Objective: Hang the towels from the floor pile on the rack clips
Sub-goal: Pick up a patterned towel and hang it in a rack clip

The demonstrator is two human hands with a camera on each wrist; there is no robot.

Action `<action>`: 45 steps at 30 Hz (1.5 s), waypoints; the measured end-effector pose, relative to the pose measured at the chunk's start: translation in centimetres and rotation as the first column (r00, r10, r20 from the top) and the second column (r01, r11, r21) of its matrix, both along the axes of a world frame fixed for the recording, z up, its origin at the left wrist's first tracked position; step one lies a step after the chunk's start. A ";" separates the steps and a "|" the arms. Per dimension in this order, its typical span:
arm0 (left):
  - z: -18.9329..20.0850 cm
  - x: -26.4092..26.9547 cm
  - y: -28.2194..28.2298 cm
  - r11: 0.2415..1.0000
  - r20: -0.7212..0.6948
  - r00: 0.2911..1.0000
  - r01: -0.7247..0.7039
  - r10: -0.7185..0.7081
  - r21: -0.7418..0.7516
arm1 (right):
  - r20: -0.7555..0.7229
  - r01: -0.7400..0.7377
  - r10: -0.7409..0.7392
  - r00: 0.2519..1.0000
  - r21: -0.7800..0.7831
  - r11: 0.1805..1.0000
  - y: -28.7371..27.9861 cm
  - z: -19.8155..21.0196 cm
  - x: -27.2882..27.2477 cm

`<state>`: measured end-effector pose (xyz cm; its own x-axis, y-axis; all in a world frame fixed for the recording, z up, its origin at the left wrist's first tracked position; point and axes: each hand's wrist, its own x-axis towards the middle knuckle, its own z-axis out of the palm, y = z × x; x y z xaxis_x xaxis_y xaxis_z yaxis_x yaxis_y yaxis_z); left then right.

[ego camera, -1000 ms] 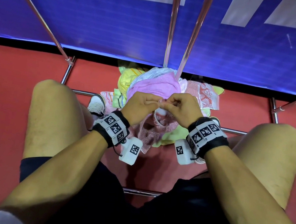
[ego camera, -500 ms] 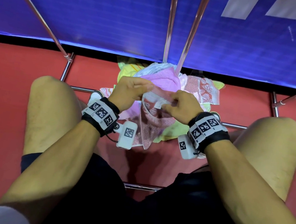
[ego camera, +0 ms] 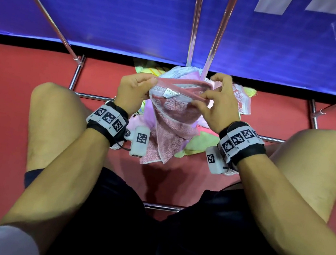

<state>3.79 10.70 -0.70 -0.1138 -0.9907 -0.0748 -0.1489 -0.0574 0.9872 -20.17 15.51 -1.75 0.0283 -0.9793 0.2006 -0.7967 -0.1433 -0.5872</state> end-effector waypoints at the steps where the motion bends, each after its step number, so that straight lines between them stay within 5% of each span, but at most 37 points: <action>1: -0.1 0.1 -0.1 1.000 -0.002 1.000 -0.005 0.005 -0.008 | 0.007 -0.006 0.005 1.000 0.050 0.999 -0.2 -0.3 -0.2; 6: -0.1 0.0 0.2 0.997 0.032 0.999 -0.032 0.034 -0.068 | 0.215 0.079 -0.112 0.970 0.154 0.985 -0.2 -0.2 -0.4; 11: -0.2 0.2 0.2 0.997 0.009 0.998 -0.068 0.069 -0.044 | 0.517 0.043 -0.120 0.848 0.158 0.987 -0.4 0.9 -0.5; 17: -0.3 -0.1 0.2 0.997 -0.032 0.996 -0.083 0.083 0.008 | 0.617 0.048 -0.156 0.771 0.188 0.981 -0.7 0.9 -0.5; 24: -0.2 -1.0 0.0 0.985 0.053 0.984 -0.170 0.171 -0.022 | 0.481 0.159 -0.205 0.852 0.135 0.978 -0.7 0.4 -0.5; 35: 0.4 -3.4 1.6 0.973 0.124 0.969 -0.198 0.212 -0.117 | 0.352 0.358 -0.326 0.878 -0.029 0.933 -0.4 0.4 0.0; 45: 0.0 -6.7 4.5 0.998 -0.042 0.999 -0.013 0.016 0.069 | 0.399 -0.020 -0.011 0.917 0.073 0.997 0.8 0.7 2.7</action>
